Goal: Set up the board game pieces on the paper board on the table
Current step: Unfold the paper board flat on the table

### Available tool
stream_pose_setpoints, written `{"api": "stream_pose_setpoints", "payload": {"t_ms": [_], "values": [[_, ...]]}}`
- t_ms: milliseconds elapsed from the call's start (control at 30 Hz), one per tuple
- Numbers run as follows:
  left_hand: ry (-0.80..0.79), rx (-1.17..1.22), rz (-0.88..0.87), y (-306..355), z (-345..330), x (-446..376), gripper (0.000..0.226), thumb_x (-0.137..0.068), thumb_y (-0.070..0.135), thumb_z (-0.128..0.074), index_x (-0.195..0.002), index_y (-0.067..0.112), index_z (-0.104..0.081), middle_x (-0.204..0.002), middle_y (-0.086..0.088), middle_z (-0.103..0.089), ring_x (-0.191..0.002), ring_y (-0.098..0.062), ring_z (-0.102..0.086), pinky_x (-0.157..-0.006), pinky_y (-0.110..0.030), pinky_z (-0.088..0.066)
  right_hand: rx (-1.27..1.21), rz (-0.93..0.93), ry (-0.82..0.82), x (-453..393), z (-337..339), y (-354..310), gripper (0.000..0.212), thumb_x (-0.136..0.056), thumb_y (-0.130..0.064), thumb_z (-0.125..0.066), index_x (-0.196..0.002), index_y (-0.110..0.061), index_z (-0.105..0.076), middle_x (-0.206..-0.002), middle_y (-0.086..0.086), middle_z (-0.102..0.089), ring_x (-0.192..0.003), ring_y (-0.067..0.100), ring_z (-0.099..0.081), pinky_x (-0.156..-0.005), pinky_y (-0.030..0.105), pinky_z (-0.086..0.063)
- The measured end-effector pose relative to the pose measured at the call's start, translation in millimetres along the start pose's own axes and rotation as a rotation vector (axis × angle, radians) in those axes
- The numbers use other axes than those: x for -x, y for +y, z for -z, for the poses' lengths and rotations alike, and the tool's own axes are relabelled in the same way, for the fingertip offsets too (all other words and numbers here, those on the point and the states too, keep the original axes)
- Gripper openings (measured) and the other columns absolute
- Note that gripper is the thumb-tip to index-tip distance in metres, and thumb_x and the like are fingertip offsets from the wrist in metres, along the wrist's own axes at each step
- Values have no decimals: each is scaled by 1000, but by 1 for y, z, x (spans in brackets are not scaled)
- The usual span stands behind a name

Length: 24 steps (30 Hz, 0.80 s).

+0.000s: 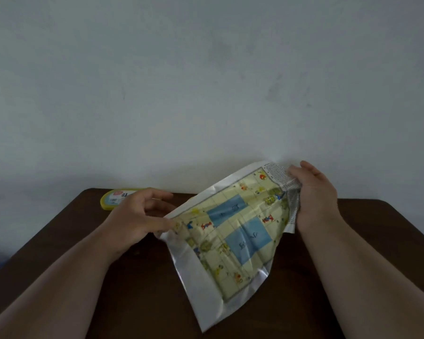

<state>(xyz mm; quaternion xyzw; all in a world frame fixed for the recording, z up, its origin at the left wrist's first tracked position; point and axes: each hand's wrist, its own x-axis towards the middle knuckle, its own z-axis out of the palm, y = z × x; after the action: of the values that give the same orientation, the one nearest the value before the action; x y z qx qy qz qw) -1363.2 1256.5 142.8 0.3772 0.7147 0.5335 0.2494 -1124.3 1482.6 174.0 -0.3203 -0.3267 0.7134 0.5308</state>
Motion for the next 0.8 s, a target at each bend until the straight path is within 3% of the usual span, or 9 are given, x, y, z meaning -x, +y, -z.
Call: {"api": "stream_pose_setpoints", "payload": {"t_ms": [133, 267, 333, 433, 533, 600, 700, 800], "values": [[-27, -16, -3, -5, 6, -2, 61, -71, -16, -85, -120, 17, -68, -106, -4, -81, -96, -26, -78, -84, -47, -64, -35, 85, 117, -8, 5, -2, 35, -90, 3, -74, -122, -9, -67, -92, 13, -71, -59, 15, -73, -53, 25, -59], [56, 12, -34, -11, 8, -7, 59, -72, -22, -81, -114, 18, -71, -111, -8, -78, -99, -27, -77, -80, -35, -64, 108, 141, 236, -20, 14, -2, 31, -87, -1, -76, -115, -11, -68, -97, 12, -69, -75, 23, -68, -62, 30, -59], [101, -109, -83, -14, 9, -10, 58, -72, -12, -86, -112, 28, -71, -115, 0, -74, -107, -21, -73, -86, -35, -60, 335, 195, 301, -27, 19, 0, 32, -84, -8, -78, -115, -11, -71, -101, 11, -72, -80, 23, -68, -69, 34, -57], [164, -527, -191, -12, 7, -8, 45, -78, 5, -85, -103, 41, -73, -116, 12, -61, -110, -8, -57, -87, -33, -46, 766, 234, 232, -26, 21, 3, 42, -80, -23, -81, -120, -17, -70, -108, 4, -70, -97, 23, -68, -82, 33, -53], [198, -500, -347, -2, -4, 0, 23, -86, 15, -80, -95, 36, -77, -105, 15, -61, -101, -1, -57, -79, -27, -45, 1233, 207, 217, -20, 21, 1, 59, -79, -39, -81, -133, -30, -59, -132, 10, -58, -124, 34, -56, -104, 48, -48], [106, -529, -358, 5, -10, 5, 9, -87, 38, -82, -95, 37, -77, -100, 17, -65, -95, 2, -60, -73, -27, -47, 1459, 330, 269, -13, 19, -3, 58, -83, -37, -79, -135, -31, -56, -139, 14, -50, -130, 38, -47, -107, 51, -41], [-109, -679, -276, 9, -16, 9, 38, -75, 69, -77, -102, 43, -76, -105, 24, -64, -99, 7, -60, -79, -21, -50, 1280, 672, 145, 4, 11, -3, 34, -90, -29, -75, -121, -28, -61, -110, 0, -61, -105, 23, -60, -83, 34, -47], [-220, -730, -270, 9, -19, 12, 48, -75, 69, -79, -113, 40, -77, -117, 29, -62, -110, 11, -57, -91, -18, -50, 991, 566, -296, 23, -3, 6, 8, -97, -28, -72, -103, -27, -67, -74, -4, -66, -64, 4, -60, -59, 20, -51]]}}
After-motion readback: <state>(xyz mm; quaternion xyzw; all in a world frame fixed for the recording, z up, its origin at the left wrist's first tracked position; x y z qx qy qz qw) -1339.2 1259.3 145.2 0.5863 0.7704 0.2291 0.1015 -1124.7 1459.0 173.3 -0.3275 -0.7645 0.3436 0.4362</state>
